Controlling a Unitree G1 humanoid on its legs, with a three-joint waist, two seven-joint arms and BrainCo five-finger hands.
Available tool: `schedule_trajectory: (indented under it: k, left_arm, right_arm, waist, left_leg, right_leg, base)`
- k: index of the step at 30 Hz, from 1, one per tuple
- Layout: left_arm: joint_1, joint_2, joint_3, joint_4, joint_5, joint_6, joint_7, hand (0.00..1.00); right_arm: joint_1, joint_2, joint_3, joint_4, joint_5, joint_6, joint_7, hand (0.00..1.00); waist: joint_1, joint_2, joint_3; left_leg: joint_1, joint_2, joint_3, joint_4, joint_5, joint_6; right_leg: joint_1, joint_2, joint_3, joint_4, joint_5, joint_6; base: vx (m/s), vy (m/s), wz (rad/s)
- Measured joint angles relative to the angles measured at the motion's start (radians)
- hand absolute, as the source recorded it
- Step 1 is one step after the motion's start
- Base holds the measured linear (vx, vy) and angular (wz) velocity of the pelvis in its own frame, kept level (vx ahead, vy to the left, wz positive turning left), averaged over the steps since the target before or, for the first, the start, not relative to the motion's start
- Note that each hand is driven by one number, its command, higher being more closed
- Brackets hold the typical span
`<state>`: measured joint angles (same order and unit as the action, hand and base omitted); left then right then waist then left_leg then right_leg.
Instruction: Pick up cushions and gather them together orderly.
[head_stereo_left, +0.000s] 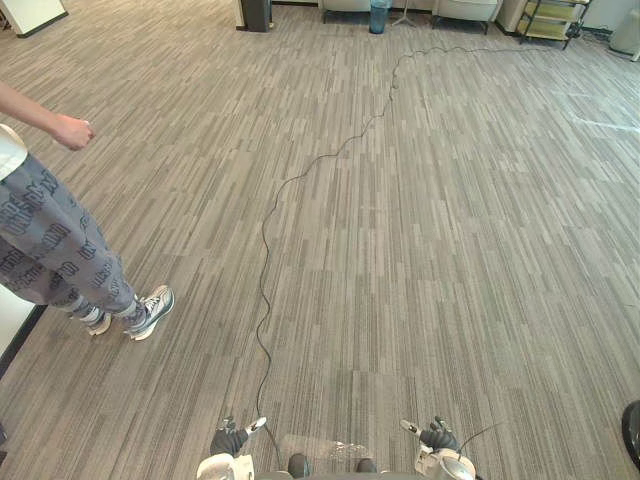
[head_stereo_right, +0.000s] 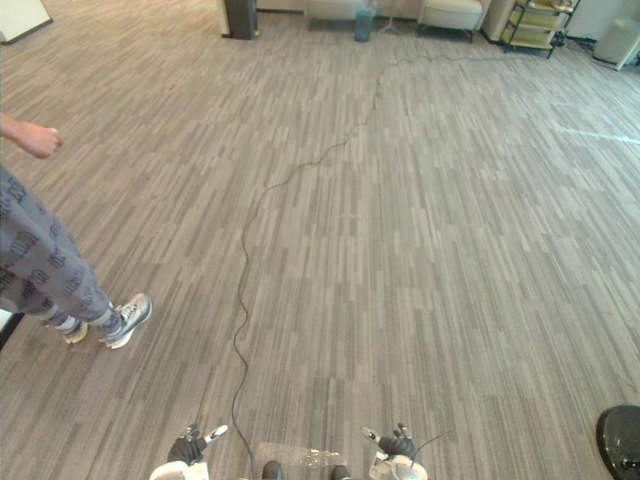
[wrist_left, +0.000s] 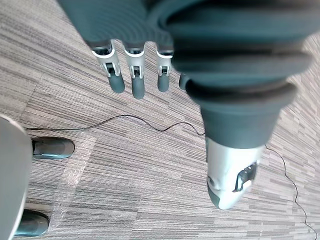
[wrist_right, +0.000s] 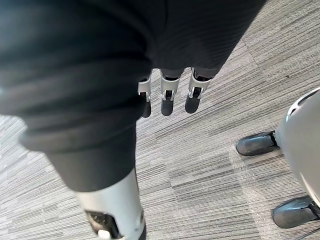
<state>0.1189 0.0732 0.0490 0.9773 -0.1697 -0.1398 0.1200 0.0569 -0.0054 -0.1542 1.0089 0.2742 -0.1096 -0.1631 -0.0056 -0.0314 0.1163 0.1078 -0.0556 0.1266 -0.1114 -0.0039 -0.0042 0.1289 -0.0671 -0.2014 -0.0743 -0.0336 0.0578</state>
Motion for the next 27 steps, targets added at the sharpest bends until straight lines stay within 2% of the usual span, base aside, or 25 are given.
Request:
schedule_trajectory:
  k: [27]
  left_arm:
    - [-0.009, 0.008, 0.002, 0.035, 0.023, 0.021, -0.017, 0.0]
  right_arm:
    - [-0.018, -0.007, -0.012, 0.031, -0.039, 0.022, 0.02, 0.0]
  waist:
    - [-0.004, 0.001, 0.001]
  left_leg:
    - [0.002, 0.001, 0.024, 0.0, -0.01, 0.004]
  right_leg:
    - [0.002, 0.001, 0.018, -0.002, -0.001, 0.001]
  base:
    - [-0.01, -0.007, -0.02]
